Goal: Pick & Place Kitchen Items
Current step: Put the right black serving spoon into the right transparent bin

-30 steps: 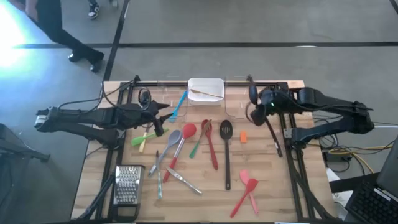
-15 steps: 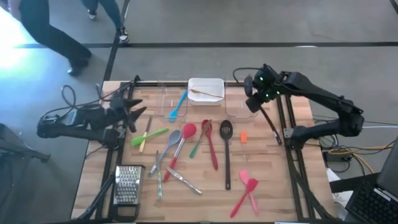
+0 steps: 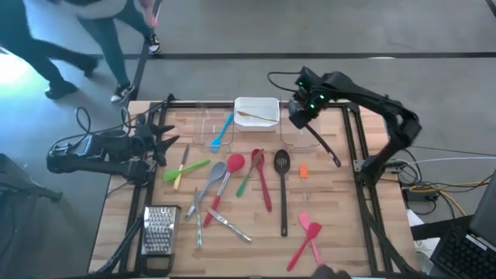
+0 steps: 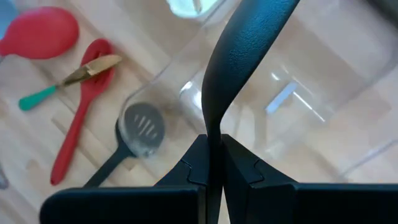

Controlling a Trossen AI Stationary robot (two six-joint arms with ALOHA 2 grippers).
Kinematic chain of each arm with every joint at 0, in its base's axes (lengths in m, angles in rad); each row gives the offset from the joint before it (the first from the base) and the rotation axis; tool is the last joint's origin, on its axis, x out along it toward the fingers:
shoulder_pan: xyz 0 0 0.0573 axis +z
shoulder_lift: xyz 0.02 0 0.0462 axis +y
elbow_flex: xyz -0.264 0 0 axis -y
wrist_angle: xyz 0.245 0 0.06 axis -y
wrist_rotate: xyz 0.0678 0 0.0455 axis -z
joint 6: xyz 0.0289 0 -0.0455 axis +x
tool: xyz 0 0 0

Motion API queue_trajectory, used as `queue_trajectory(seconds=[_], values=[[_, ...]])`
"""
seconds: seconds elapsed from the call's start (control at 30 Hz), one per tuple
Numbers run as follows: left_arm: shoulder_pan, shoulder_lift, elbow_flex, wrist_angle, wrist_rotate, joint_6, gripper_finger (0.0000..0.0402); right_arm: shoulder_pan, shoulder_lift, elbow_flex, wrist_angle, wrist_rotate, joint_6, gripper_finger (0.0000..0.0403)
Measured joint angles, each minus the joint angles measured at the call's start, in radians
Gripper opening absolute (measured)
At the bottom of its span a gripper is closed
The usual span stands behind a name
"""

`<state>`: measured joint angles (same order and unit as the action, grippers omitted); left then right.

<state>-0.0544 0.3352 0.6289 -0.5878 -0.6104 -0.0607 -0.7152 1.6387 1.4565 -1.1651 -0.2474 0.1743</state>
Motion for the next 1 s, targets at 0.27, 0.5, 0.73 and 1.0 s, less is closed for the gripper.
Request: queue_trajectory(seconds=[0.27,0.5,0.73,1.0], values=[[0.000,-0.008,-0.029,0.082,-0.001,-0.047,0.0193,-0.011,0.158,0.138,-0.056,0.000,-0.101,0.0011],[0.000,0.005,-0.062,0.172,0.071,-0.012,0.0193,-0.045,0.173,0.118,-0.066,0.011,-0.136,0.0011],[0.000,0.027,-0.063,0.241,0.084,-0.019,0.0193,-0.073,0.174,0.102,-0.047,0.015,-0.127,0.0011],[0.000,0.067,-0.063,0.363,0.105,0.067,0.0193,-0.071,0.179,0.061,0.012,0.014,-0.099,0.0011]])
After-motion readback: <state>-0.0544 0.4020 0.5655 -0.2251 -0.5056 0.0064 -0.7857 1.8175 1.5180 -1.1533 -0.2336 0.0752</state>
